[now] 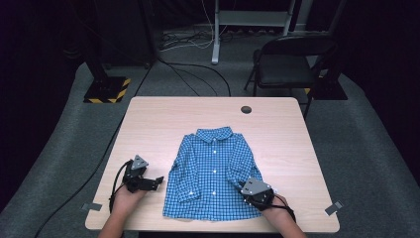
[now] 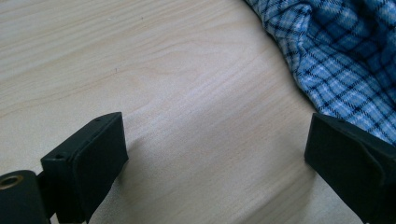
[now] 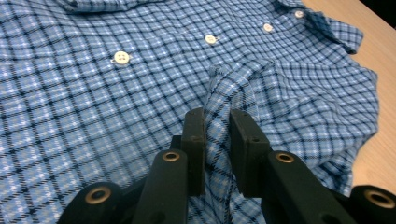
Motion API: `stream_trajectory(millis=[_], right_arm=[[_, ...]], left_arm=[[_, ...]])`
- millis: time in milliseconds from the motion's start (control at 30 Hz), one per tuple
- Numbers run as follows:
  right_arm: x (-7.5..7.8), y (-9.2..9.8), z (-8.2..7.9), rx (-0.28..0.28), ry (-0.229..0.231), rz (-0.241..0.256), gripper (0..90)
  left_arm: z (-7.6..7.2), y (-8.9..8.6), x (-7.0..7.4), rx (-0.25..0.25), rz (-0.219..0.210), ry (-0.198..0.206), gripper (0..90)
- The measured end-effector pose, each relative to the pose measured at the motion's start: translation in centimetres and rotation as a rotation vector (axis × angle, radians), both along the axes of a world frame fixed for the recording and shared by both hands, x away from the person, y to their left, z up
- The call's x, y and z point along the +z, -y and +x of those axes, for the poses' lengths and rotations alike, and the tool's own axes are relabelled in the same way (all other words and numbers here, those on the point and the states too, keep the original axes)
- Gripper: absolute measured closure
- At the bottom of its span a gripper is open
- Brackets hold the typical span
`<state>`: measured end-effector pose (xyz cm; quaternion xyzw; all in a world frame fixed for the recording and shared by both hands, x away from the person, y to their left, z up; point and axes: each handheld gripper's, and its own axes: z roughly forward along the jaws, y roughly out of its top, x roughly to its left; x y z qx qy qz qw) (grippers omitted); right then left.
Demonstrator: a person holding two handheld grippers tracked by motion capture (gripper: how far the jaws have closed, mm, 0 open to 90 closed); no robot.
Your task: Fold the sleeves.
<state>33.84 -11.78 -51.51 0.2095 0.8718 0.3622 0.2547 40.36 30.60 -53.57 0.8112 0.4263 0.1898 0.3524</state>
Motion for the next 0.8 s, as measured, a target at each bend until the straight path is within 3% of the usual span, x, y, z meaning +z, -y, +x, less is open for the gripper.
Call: stream_trajectory(millis=[233, 700, 800], right_arm=[[-0.45, -0.43, -0.04, 0.037, -0.038, 0.011, 59.2], [-0.61, -0.67, -0.23, 0.112, -0.114, 0.051, 43.1], [-0.49, -0.49, -0.16, 0.129, -0.137, 0.085, 35.0]], left_arm=[[0.0, 0.0, 0.0, 0.0, 0.0, 0.0, 5.4], [0.0, 0.0, 0.0, -0.001, 0.001, 0.0, 5.3], [0.02, -0.02, 0.0, -0.008, 0.001, -0.002, 4.9]])
